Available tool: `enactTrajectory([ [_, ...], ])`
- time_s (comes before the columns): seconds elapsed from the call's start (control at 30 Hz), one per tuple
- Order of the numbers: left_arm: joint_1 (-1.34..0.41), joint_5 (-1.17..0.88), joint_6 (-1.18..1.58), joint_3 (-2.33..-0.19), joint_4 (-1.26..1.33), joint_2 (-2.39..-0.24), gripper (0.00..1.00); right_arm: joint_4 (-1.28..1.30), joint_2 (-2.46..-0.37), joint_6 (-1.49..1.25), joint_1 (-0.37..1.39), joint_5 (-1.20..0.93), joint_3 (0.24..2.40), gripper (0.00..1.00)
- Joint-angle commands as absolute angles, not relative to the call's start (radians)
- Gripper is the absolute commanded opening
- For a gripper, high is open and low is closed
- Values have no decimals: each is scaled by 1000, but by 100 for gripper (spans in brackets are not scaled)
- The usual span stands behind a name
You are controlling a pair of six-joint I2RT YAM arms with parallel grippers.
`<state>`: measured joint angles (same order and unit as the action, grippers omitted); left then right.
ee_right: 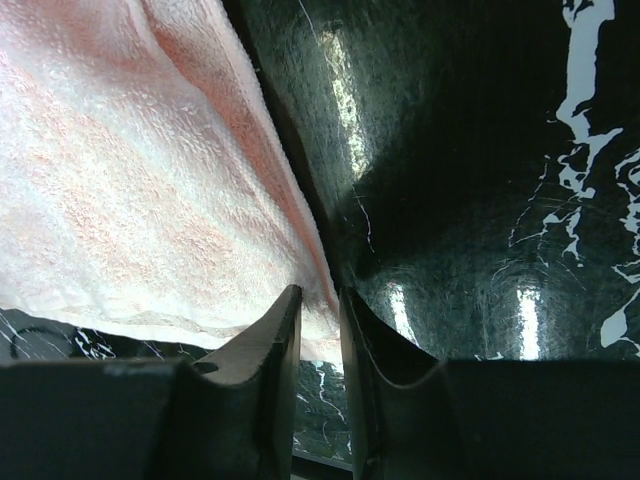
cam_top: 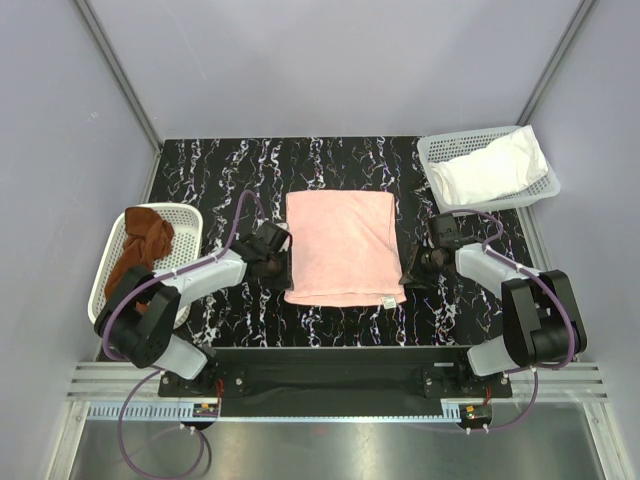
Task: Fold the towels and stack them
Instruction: Fold the towel
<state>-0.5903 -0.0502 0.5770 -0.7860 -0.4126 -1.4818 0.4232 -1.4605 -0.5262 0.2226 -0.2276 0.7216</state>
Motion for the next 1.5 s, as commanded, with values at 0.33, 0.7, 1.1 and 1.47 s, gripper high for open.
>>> enactTrajectory([
  [0.33,-588,-78,588,-811,-382,-1479,11,399,-1463,-520,229,-222,719,24],
  [0.7,-587,-90,572,-819,-387,-1499,0,379,-1485,-525,229,-238,715,21],
  [1.1,-586,-101,583,-854,-422,-1451,0,477,-1408,-509,229,-153,775,11],
  [1.47,-588,-109,594,-888,-457,-1420,0,505,-1391,-506,229,-178,816,9],
])
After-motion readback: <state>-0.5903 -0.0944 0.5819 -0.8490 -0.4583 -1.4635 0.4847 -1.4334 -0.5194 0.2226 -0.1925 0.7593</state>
